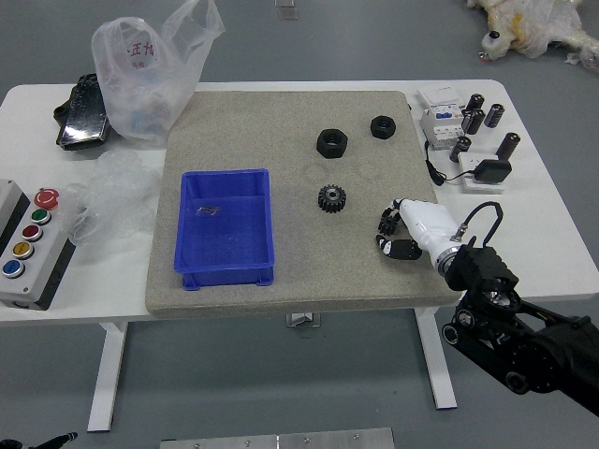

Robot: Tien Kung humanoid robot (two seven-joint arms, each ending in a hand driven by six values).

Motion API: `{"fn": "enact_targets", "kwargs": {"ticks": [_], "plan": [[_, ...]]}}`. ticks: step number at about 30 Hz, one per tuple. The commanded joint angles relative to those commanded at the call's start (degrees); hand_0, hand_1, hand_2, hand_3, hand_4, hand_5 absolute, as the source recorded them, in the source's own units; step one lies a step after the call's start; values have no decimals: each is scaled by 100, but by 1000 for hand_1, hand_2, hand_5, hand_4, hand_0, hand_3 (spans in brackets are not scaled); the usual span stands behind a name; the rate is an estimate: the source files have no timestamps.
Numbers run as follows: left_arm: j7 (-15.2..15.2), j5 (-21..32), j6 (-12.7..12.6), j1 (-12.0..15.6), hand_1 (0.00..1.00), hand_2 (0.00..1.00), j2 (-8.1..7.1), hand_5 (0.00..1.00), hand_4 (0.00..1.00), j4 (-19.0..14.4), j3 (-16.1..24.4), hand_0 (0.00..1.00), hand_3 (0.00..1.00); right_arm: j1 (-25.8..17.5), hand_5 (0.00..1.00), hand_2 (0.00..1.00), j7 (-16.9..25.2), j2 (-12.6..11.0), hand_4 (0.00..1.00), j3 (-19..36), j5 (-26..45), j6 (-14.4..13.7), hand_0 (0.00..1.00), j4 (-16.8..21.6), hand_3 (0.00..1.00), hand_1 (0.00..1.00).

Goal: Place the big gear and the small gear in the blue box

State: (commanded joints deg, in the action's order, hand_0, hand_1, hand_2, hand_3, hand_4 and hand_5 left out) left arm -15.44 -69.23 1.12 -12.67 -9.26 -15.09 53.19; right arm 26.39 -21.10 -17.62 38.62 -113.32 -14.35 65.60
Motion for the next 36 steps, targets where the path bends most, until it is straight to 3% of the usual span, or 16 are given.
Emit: {"fn": "enact_targets", "kwargs": {"ticks": [2, 3, 8, 9, 12, 16, 20, 21, 26, 27, 32, 33, 34, 36], "plan": [[-8, -9, 3, 7, 655, 602, 1, 800, 788, -2, 11, 858, 774, 2, 122, 478, 12, -6, 381, -16, 29, -61, 430, 0, 583, 561], [-12, -14, 4, 12, 655, 602, 0, 800, 787, -3, 18, 858, 774, 2, 40, 327, 23, -11, 313, -19, 40, -94, 406, 8, 447, 487], [-22, -22, 3, 41, 655, 602, -3, 800, 787, -5, 34, 858, 774, 26, 40, 327, 90, -51, 313, -34, 66, -263, 406, 189, 447, 487], [-23, -21, 2, 45, 655, 602, -3, 797, 787, -6, 35, 857, 774, 45, 23, 311, 97, -62, 259, -52, 74, -287, 410, 267, 423, 478], [-32, -29, 4, 53, 655, 602, 2, 797, 787, -9, 45, 857, 774, 182, 23, 311, 108, -66, 259, -194, 107, -352, 410, 603, 423, 478], [-54, -58, 10, 63, 655, 600, 16, 800, 788, -17, 76, 857, 774, 489, 19, 309, 96, 96, 260, -503, 93, -396, 409, 1011, 420, 473], [-162, -226, 55, 75, 655, 600, 36, 800, 788, -32, 249, 857, 774, 884, 19, 309, 42, 451, 260, -897, -4, -360, 409, 1196, 420, 473], [-241, -281, 77, 74, 675, 619, 39, 786, 793, -39, 321, 861, 785, 999, 2, 525, 27, 562, 309, -1011, -27, -339, 471, 1201, 466, 552], [-865, -637, 395, 54, 675, 619, 33, 786, 793, -81, 764, 861, 785, 1429, 2, 525, -8, 966, 309, -1469, -81, -232, 471, 1145, 466, 552], [-1010, -716, 477, 52, 723, 680, 30, 756, 802, -95, 873, 869, 829, 1480, 244, 773, -15, 1012, 323, -1530, -80, -200, 631, 1123, 698, 735], [-1841, -1159, 823, 90, 723, 680, 41, 756, 802, -208, 1463, 869, 829, 1604, 244, 773, -32, 1107, 323, -1718, -24, 32, 631, 994, 698, 735], [-1994, -1266, 863, 100, 743, 710, 47, 764, 803, -240, 1585, 878, 847, 1612, 270, 904, -46, 1115, 609, -1745, -19, 70, 751, 974, 938, 867], [-2141, -1376, 887, 109, 743, 710, 52, 764, 803, -271, 1708, 878, 847, 1618, 270, 904, -63, 1121, 609, -1767, -20, 103, 751, 958, 938, 867], [-2154, -1624, 861, 133, 743, 710, 58, 764, 803, -335, 1980, 878, 847, 1626, 270, 904, -96, 1135, 609, -1807, -22, 160, 751, 932, 938, 867]]}}
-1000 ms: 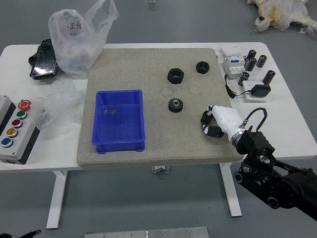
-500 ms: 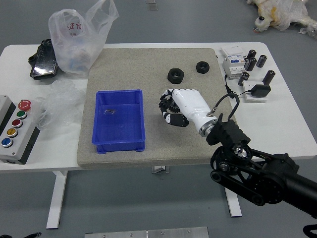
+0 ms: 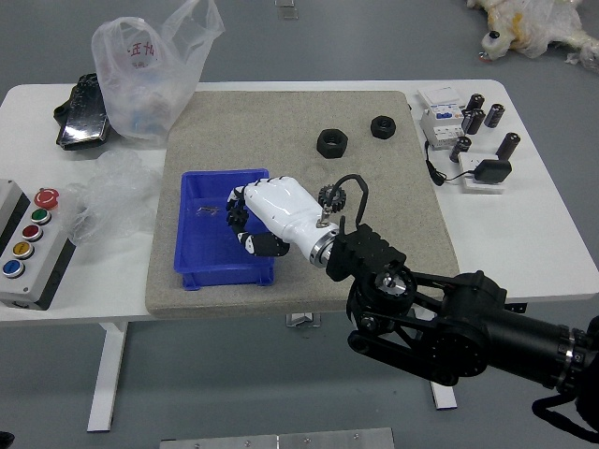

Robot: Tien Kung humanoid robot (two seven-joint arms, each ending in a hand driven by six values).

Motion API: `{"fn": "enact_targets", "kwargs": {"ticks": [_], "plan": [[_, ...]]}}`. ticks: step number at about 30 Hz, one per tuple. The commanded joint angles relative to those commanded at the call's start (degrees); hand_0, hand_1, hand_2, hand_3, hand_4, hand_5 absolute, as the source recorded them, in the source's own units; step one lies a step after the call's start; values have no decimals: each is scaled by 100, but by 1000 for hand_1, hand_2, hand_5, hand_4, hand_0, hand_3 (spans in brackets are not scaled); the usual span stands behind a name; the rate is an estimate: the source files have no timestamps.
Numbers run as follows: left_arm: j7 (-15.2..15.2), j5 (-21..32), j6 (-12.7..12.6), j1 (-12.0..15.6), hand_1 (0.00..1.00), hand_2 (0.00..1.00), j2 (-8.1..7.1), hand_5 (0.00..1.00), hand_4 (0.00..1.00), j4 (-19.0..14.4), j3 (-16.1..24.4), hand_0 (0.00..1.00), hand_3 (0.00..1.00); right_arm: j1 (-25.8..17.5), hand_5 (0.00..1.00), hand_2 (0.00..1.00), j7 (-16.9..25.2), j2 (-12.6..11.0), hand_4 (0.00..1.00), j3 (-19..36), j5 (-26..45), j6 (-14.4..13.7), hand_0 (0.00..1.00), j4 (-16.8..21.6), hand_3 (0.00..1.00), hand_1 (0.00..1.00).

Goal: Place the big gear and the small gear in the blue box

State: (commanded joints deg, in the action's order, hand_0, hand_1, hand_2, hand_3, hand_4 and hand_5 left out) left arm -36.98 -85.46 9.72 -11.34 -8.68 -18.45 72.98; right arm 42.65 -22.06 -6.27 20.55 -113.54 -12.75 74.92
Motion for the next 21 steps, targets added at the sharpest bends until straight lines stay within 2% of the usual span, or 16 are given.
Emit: {"fn": "enact_targets", "kwargs": {"ticks": [2, 3, 8, 9, 14, 15, 21], "plan": [[0, -301, -140, 26, 743, 710, -5, 764, 803, -73, 304, 878, 847, 3, 270, 904, -25, 16, 609, -33, -5, 40, 751, -23, 938, 867], [28, -405, -217, 35, 720, 676, -13, 778, 795, -98, 404, 859, 810, 2, 326, 946, -30, 21, 759, -40, -6, 46, 781, -29, 997, 904], [644, -960, -715, 125, 720, 676, -104, 778, 795, -198, 957, 859, 810, -29, 326, 946, 11, 29, 759, 6, 11, -33, 781, -30, 997, 904], [790, -1002, -746, 154, 707, 660, -125, 789, 792, -205, 1019, 834, 774, -40, 363, 941, 42, 22, 812, 41, 39, -84, 769, -20, 997, 893], [1398, -986, -720, 382, 707, 660, -179, 789, 792, -175, 1079, 834, 774, -158, 363, 941, 268, -119, 812, 495, 363, -491, 769, 81, 997, 893], [1467, -951, -718, 438, 702, 657, -175, 790, 790, -164, 1055, 820, 774, -186, 350, 847, 282, -171, 773, 638, 388, -562, 688, 44, 894, 791], [1520, -792, -743, 618, 697, 652, -121, 791, 791, -136, 944, 810, 772, -118, 345, 837, 300, -433, 775, 1213, 601, -698, 672, -523, 879, 784]]}}
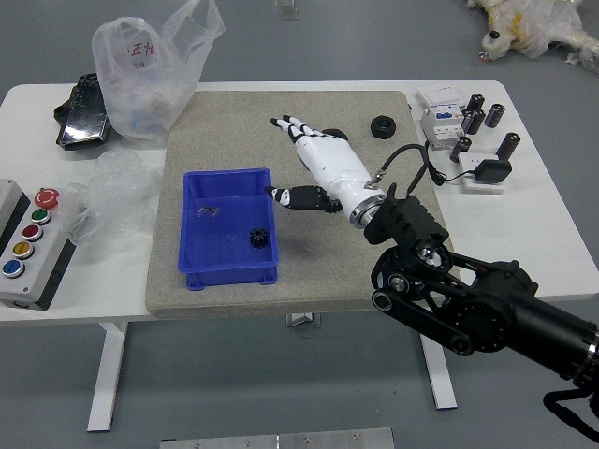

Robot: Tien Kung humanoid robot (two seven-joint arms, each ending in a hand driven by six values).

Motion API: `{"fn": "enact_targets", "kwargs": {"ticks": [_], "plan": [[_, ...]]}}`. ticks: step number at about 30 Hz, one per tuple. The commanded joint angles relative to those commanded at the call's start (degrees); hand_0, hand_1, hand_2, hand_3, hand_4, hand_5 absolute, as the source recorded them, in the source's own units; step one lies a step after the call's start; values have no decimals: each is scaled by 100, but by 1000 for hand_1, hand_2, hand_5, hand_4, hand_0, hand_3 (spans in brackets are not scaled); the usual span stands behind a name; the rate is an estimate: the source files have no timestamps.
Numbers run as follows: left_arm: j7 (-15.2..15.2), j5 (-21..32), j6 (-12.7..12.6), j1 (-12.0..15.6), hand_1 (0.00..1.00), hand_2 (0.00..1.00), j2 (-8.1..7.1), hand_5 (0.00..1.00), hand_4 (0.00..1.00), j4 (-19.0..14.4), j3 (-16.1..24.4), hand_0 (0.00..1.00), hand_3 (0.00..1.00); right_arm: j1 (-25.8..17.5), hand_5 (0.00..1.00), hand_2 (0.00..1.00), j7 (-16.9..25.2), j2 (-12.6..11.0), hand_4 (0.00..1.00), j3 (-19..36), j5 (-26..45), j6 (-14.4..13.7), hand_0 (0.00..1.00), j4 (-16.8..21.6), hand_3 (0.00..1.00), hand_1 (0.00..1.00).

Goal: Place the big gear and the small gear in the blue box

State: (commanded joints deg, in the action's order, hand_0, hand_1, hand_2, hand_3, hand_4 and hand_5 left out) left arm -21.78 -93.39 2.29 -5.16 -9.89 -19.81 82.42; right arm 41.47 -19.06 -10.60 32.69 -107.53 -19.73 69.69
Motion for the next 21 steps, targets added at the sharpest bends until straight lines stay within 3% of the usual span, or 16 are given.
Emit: {"fn": "enact_targets", "kwargs": {"ticks": [7, 11, 12, 21], "plan": [[19, 282, -54, -45, 697, 649, 50, 792, 792, 30, -222, 803, 769, 269, 338, 848, 83, 54, 786, -556, 562, 150, 682, -909, 894, 795], [49, 384, -76, -77, 697, 649, 69, 792, 792, 43, -311, 803, 769, 368, 338, 848, 97, 151, 786, -868, 766, 253, 682, -1272, 894, 795], [51, 396, -75, -81, 693, 647, 74, 797, 791, 46, -325, 805, 768, 398, 370, 851, 98, 177, 844, -940, 807, 282, 687, -1353, 905, 799], [132, 546, -59, -119, 685, 632, 109, 802, 792, 84, -503, 798, 765, 655, 352, 809, 172, 350, 804, -1536, 1220, 471, 669, -2102, 859, 788]]}}
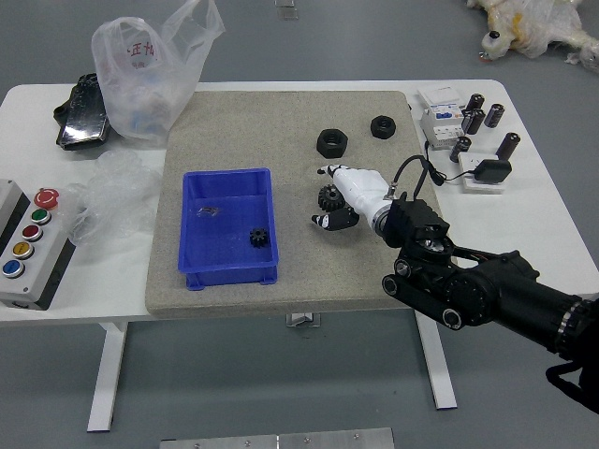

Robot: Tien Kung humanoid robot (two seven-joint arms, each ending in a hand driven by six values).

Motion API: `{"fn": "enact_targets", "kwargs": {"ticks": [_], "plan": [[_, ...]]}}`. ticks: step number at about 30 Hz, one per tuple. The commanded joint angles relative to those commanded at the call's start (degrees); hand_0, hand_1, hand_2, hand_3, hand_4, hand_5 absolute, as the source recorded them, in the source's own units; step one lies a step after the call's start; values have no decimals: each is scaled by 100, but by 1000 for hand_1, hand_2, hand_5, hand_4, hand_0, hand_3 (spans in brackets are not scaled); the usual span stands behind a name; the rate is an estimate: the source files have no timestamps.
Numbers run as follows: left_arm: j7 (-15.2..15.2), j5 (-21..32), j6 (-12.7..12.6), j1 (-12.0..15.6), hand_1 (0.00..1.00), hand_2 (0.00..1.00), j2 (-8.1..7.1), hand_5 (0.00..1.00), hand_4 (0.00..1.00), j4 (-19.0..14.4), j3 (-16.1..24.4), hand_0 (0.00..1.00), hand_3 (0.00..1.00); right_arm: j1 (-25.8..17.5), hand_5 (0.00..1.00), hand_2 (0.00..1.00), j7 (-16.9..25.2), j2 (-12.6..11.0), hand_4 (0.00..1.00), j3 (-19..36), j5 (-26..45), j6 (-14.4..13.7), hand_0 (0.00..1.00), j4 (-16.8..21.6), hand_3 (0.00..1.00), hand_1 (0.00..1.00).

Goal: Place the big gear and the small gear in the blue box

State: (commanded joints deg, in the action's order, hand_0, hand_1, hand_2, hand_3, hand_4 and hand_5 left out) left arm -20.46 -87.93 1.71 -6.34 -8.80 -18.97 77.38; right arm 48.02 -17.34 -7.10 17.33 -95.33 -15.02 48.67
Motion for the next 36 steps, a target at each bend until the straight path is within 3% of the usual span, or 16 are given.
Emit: {"fn": "enact_targets", "kwargs": {"ticks": [2, 3, 8, 9, 14, 15, 20, 29, 36], "plan": [[20, 24, 0, -6, 685, 632, 3, 802, 792, 7, -31, 798, 765, 32, 352, 809, 16, 28, 804, -107, 99, -19, 669, -96, 859, 788], [29, 35, 2, -7, 686, 632, 6, 806, 790, 10, -47, 796, 765, 47, 232, 623, 28, 50, 436, -166, 165, -43, 614, -154, 641, 675], [79, 101, 14, -13, 686, 632, 25, 806, 790, 26, -137, 796, 765, 78, 232, 623, 87, 108, 436, -335, 446, -207, 614, -311, 641, 675], [92, 116, 13, -14, 684, 631, 29, 806, 789, 30, -155, 793, 762, 78, 14, 402, 95, 112, 362, -355, 486, -259, 548, -319, 467, 542], [124, 159, 8, -15, 684, 631, 44, 806, 789, 39, -209, 793, 762, 62, 14, 402, 136, 120, 362, -380, 578, -479, 548, -309, 467, 542], [126, 165, 6, -16, 681, 629, 49, 806, 788, 39, -214, 791, 762, 55, 2, 340, 137, 119, 270, -368, 566, -522, 542, -301, 387, 520], [127, 188, 5, -20, 681, 629, 70, 806, 788, 39, -236, 791, 762, 27, 2, 340, 152, 70, 270, -236, 460, -611, 542, -225, 387, 520], [115, 207, -2, -11, 680, 625, 84, 805, 785, 34, -245, 787, 761, -67, 2, 320, -27, -219, 244, 649, -478, -636, 544, 856, 369, 507], [112, 219, 0, -25, 679, 624, 98, 804, 784, 29, -259, 786, 760, -72, 2, 337, -203, -112, 267, 448, -1112, -525, 558, 1984, 380, 507]]}}
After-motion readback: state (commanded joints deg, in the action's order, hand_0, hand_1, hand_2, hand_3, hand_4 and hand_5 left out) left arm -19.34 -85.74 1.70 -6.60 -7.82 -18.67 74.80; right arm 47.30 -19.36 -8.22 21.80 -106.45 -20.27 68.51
